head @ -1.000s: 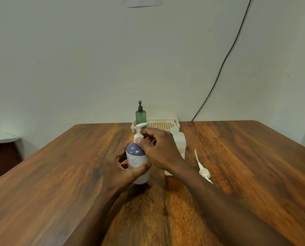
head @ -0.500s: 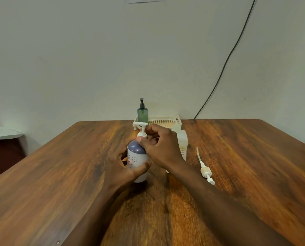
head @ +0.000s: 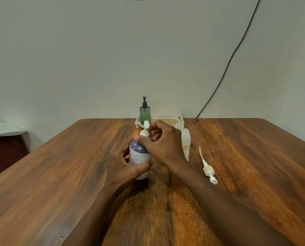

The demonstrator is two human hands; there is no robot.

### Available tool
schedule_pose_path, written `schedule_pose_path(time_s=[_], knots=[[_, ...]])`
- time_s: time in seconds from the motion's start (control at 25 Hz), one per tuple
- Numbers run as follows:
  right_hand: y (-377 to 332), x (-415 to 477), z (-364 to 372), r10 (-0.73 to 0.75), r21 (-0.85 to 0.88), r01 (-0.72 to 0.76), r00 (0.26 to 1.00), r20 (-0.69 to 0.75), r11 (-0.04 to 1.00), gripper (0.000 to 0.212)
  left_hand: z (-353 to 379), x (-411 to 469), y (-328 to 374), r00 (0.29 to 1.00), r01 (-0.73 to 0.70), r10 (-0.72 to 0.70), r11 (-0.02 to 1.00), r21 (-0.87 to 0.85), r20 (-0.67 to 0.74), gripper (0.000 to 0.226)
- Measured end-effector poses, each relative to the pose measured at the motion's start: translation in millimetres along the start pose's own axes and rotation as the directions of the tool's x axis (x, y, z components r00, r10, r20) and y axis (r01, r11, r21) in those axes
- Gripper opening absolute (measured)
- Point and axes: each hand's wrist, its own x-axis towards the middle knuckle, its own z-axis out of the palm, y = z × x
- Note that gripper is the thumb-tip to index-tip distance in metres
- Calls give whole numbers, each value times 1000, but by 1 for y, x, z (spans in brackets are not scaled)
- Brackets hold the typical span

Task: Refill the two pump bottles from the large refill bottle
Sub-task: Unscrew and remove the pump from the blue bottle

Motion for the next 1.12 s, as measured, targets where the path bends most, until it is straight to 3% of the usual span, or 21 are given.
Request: schedule_pose_path(time_s=[0.08,0.28,0.52,0.76,0.96,1.12], knots=[[2,0,0,-3,38,1,998,59,999,24,0,0,1,1000,28,-28,999,-26,13,69],[-1,5,-4,18,187,-46,989,149,981,30,0,0,4,995,59,-48,990,-125,87,84],[-14,18,-31,-101,333,105,994,-31,937,31,-3,2,0,993,91,-79,987,-133,91,81],[-7,22,-49,-169,298,193,980,-104,935,32,-12,12,-22,990,137,-139,989,-50,-25,105],[18,4,-39,-286,128,266,939,191,956,27,-14,17,-42,975,126,-126,992,-12,-183,95],[35,-15,-32,-261,-33,335,788,558,942,25,-12,20,-52,970,74,-64,997,34,-235,84]])
